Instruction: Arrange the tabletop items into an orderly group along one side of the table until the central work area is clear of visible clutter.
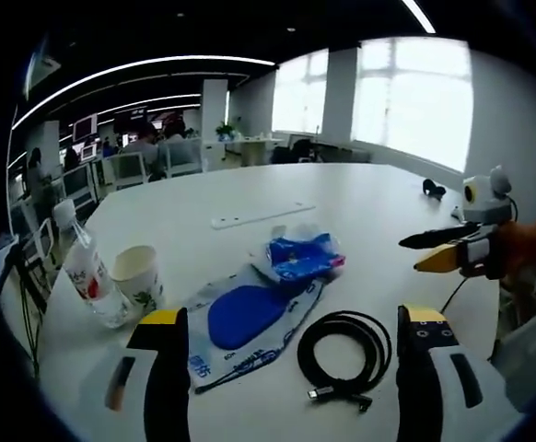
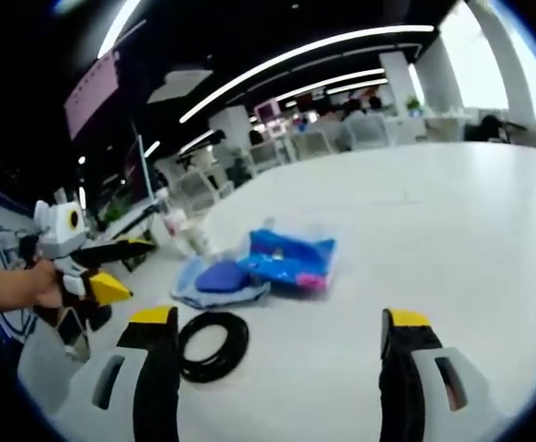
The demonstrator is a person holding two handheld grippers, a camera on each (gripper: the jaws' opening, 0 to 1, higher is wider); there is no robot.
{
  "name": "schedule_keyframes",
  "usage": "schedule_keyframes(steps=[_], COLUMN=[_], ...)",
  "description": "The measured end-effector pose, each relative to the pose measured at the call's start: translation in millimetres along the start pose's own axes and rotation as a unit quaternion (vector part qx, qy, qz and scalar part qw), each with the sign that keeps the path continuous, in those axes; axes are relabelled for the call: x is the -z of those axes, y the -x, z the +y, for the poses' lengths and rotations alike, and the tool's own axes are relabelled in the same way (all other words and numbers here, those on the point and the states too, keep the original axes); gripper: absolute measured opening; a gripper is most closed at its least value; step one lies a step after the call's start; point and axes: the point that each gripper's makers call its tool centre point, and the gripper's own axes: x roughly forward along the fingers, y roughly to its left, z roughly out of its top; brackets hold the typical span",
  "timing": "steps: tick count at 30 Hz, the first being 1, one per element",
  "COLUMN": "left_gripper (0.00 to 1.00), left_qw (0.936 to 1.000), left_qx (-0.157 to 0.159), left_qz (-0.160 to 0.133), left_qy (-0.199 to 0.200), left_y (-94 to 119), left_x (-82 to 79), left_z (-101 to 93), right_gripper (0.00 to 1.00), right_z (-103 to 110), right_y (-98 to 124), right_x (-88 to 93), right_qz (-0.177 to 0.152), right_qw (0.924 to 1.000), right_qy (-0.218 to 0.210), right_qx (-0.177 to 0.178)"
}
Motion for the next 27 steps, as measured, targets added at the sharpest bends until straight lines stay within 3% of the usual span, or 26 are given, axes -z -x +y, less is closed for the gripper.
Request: schedule_keyframes(steps=[15, 20, 27], left_gripper=[0.92, 0.92, 0.92], left_qw=[0.9994, 0.9995, 0.9996], left_qx=[0.006, 0.005, 0.006], left_qz=[0.034, 0.020, 0.020], left_qy=[0.003, 0.022, 0.018], left_y=[-37, -45, -53], left_x=[4.2, -5.6, -11.0], left_z=[17.5, 20.0, 20.5], right_gripper=[0.87, 0.87, 0.86], right_z=[-10, -11, -14], right_y=[-28, -34, -44], right_x=[-6.8, -8.5, -13.1], right_qz=[0.011, 0.010, 0.011], right_qw=[0.9999, 0.9999, 0.9998], right_qy=[-0.008, -0.012, -0.019], right_qx=[-0.002, -0.003, -0.002])
